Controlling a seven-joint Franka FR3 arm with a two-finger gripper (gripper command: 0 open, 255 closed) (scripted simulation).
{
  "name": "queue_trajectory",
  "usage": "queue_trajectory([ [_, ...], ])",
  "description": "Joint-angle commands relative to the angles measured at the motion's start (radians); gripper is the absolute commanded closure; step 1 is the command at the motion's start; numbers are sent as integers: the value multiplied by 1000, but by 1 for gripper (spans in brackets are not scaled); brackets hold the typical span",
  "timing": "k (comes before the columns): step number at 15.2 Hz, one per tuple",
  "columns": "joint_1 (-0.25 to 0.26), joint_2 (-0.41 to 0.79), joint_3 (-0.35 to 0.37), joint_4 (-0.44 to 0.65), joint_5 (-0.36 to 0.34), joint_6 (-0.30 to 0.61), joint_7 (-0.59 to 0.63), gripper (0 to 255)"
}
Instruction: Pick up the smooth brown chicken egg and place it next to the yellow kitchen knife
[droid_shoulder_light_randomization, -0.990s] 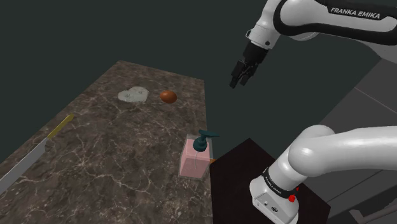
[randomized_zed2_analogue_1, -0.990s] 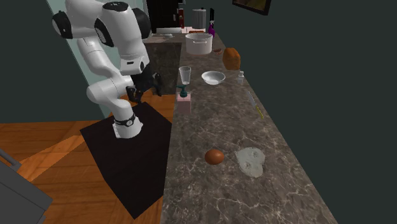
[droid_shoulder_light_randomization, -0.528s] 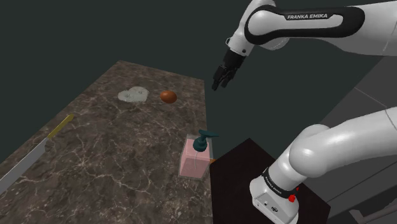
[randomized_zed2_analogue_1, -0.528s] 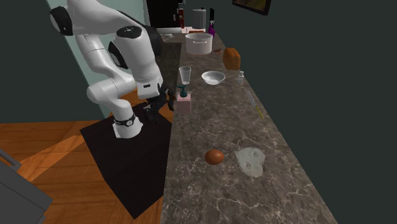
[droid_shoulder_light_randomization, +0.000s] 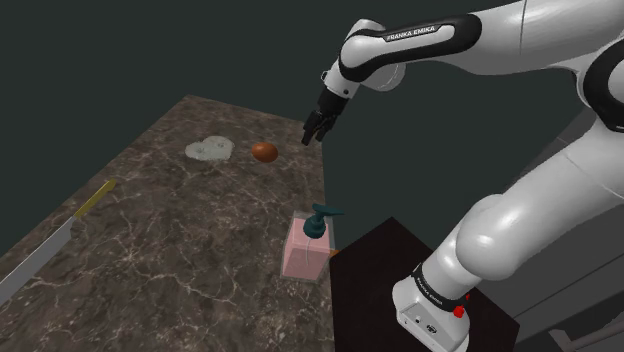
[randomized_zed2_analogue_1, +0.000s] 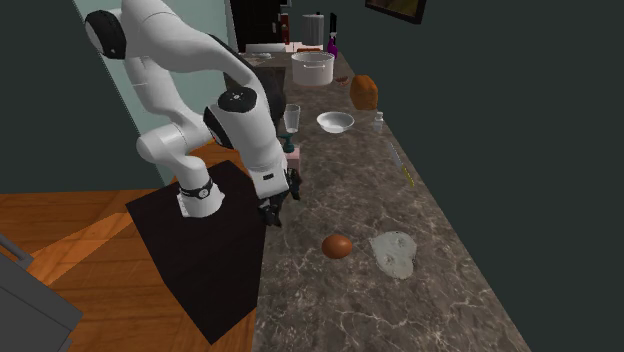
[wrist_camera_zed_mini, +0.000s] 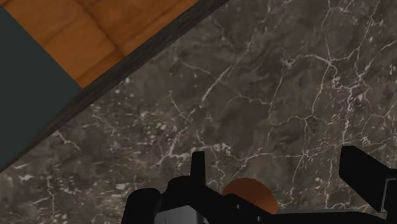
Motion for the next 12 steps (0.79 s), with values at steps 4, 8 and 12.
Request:
queue_trajectory([
  [4, 20, 196, 2, 127, 69, 69, -98, 0],
  [8, 26, 351, 16, 253, 118, 97, -168, 0],
  [12, 29, 414, 26, 290, 136, 123, -190, 0],
])
